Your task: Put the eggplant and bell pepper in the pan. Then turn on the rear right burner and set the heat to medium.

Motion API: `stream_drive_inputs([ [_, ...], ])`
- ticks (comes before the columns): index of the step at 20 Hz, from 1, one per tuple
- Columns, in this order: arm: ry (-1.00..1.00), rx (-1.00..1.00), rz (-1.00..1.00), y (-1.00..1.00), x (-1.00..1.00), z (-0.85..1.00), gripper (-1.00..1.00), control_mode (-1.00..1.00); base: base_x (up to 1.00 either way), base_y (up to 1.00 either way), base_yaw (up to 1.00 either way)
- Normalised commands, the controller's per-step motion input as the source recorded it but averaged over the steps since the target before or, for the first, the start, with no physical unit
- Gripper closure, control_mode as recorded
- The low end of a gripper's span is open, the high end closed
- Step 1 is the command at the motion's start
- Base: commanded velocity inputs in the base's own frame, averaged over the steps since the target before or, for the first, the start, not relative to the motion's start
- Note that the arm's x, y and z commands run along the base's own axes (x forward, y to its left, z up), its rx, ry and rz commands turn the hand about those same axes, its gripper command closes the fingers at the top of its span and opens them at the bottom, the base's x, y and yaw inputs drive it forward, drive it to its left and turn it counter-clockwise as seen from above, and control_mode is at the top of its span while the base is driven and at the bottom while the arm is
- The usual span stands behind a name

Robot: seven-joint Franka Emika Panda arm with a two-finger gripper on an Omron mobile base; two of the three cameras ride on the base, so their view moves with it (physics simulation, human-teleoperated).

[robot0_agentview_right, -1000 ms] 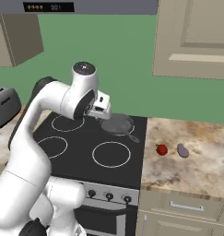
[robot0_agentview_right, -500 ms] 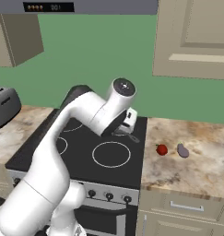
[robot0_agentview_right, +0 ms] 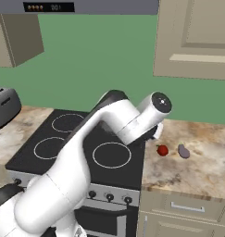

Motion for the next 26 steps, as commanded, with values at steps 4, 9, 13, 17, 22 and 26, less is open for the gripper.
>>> stream_drive_inputs([
  [4, 0.0, 0.01, -0.04, -0.49, 0.0, -0.29, -1.0, -1.0, 0.0, 0.0, 0.0],
  [9, 0.01, 0.0, -0.03, -0.45, 0.0, -0.34, -1.0, -1.0, 0.0, 0.0, 0.0],
  [13, 0.02, 0.0, -0.03, -0.31, 0.0, -0.37, -1.0, -1.0, 0.0, 0.0, 0.0],
  [17, 0.01, 0.0, -0.06, -0.11, 0.04, -0.34, -1.0, -1.0, 0.0, 0.0, 0.0],
  [22, 0.08, 0.0, -0.06, 0.0, 0.25, -0.28, -1.0, -1.0, 0.0, 0.0, 0.0],
  [26, 0.1, 0.0, -0.03, 0.0, 0.36, -0.25, -1.0, -1.0, 0.0, 0.0, 0.0],
])
